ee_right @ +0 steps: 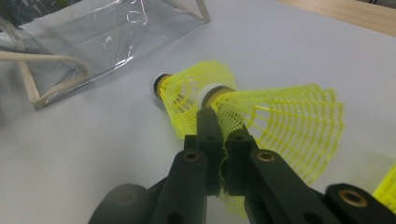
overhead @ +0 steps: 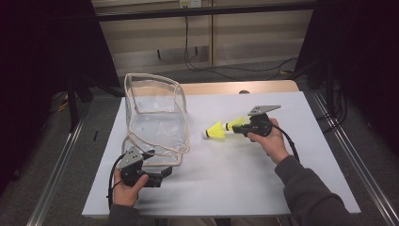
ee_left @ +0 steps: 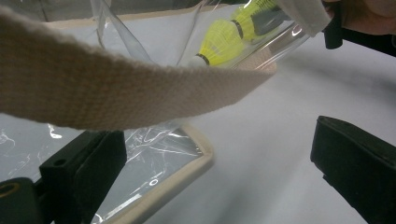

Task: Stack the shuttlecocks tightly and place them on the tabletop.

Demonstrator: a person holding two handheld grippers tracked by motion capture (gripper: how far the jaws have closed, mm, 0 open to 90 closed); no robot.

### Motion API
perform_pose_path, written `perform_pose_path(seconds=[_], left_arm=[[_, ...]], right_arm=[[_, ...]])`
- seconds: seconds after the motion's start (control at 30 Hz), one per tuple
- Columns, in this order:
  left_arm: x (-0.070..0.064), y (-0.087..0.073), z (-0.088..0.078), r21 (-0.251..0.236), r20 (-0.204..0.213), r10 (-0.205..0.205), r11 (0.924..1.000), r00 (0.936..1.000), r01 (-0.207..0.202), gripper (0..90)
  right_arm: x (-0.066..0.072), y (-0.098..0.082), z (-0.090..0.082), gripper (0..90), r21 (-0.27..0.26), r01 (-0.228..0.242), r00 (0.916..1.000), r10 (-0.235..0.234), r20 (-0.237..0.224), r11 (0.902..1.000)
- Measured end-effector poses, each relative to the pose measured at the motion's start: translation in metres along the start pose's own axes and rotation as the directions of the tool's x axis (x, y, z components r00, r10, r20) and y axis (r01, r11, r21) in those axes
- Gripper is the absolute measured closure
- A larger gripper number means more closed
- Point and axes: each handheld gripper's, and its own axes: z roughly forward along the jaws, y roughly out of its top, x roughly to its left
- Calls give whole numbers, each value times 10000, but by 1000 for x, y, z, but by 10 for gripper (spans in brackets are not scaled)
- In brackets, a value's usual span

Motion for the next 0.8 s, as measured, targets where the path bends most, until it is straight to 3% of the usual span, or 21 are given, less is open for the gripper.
perform_pose_path(seconds=[0.8], left_arm=[[0, 0, 0, 13, -3, -16, 10000, 10000, 16, 36]], right_arm=[[4, -2, 9, 879, 59, 19, 9999, -18, -151, 10000]])
